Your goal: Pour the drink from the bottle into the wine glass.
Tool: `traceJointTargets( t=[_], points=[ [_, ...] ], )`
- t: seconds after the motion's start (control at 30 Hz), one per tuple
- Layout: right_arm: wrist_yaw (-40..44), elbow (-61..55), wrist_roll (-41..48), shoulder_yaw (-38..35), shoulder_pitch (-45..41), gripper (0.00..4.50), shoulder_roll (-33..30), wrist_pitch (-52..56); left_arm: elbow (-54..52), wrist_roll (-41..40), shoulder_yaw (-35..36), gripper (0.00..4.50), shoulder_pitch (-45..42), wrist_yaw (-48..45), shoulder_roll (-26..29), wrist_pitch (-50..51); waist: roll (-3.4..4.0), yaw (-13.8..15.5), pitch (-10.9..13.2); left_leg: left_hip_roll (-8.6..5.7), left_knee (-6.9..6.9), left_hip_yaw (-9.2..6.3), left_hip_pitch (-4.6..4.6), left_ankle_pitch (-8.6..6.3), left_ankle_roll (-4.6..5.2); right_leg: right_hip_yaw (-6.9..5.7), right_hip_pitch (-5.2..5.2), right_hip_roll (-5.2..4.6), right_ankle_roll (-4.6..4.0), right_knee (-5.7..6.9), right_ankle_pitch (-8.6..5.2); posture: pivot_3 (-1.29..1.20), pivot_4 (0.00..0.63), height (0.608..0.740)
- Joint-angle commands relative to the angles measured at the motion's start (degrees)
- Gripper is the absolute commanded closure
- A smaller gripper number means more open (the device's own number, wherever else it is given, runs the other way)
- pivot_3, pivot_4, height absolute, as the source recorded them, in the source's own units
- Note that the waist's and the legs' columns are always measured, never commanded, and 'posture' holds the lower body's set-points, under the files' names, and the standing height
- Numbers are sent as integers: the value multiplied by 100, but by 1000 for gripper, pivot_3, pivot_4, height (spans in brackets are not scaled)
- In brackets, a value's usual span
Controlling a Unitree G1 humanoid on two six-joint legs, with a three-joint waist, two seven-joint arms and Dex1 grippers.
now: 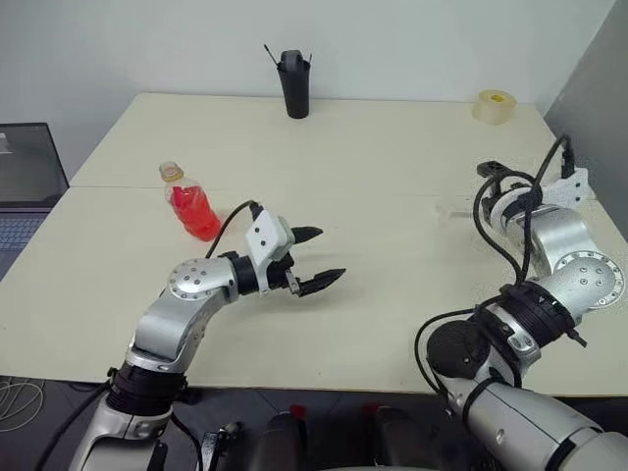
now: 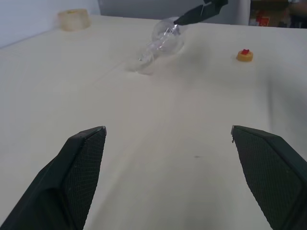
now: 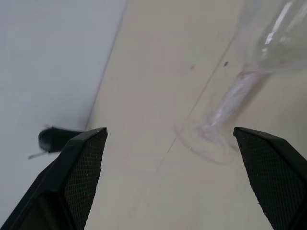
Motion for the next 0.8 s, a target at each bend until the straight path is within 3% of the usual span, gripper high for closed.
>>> traceJointTargets(
  t=[0.03, 0.2, 0.8],
  points=[
    [-563, 196, 643, 55, -191, 0, 376, -608, -73, 46, 40, 9, -135, -3, -61, -141, 7, -7, 3, 0, 0, 1, 0, 0, 0, 2, 0, 1, 0, 0, 0, 0, 150, 740],
    [-695, 756, 1049, 437, 5, 0, 234, -1368, -85, 95, 10, 9, -148, 27, -137, -129, 13, -71, 6, 2, -2, 4, 2, 0, 1, 6, -1, 6, 0, 1, 0, 0, 150, 740],
    [549, 2641, 1089, 1528, 538, 0, -572, -3274, -140, 247, 98, 9, -102, 221, -182, -12, 19, -129, 11, 7, -11, 6, 4, 0, 1, 8, -1, 7, 0, -2, 0, 0, 150, 740]
  ],
)
